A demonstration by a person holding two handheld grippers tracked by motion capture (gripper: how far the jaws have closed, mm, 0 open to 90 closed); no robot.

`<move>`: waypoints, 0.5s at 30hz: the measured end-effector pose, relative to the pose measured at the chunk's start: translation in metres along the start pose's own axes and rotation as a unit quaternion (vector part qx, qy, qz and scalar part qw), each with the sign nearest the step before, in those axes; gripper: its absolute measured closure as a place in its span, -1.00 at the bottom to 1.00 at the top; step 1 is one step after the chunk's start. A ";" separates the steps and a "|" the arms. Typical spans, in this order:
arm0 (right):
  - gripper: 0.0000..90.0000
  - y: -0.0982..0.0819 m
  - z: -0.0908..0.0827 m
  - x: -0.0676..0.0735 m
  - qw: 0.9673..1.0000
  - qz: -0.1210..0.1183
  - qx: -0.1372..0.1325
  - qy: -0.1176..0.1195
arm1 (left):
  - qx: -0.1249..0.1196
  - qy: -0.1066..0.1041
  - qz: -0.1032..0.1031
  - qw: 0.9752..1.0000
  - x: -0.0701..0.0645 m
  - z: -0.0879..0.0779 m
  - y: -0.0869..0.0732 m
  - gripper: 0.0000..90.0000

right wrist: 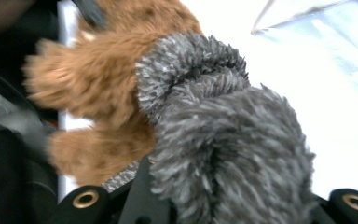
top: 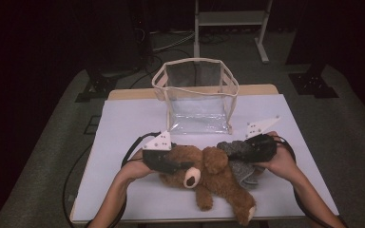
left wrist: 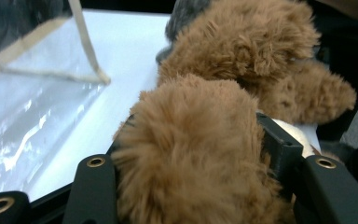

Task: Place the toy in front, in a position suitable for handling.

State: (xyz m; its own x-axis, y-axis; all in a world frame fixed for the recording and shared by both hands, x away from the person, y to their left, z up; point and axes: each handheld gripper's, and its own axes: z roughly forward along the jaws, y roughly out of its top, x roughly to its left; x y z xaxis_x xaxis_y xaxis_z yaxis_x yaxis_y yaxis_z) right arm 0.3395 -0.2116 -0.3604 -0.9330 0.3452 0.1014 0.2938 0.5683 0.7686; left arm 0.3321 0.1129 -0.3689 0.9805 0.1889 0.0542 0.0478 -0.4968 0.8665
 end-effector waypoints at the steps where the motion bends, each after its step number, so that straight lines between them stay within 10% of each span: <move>1: 0.69 0.003 0.001 0.000 1.000 -0.005 0.006 -0.003 | 0.008 0.000 0.007 1.000 0.000 0.000 0.001 -0.02; 9: 0.23 -0.007 0.001 -0.001 0.997 0.025 0.016 0.071 | 0.050 -0.002 -0.003 0.999 -0.006 -0.013 -0.024 -0.03; 15: -0.22 -0.014 0.002 0.005 0.997 0.006 0.065 0.048 | 0.045 -0.004 -0.004 0.999 -0.011 -0.018 -0.030 -0.04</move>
State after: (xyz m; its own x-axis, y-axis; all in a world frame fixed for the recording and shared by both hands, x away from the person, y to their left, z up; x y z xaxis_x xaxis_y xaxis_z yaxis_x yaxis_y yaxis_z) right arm 0.3308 -0.2158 -0.3721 -0.9427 0.2839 0.1754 0.3246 0.6586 0.6789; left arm 0.3164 0.1412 -0.3864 0.9816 0.1858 0.0436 0.0713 -0.5690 0.8192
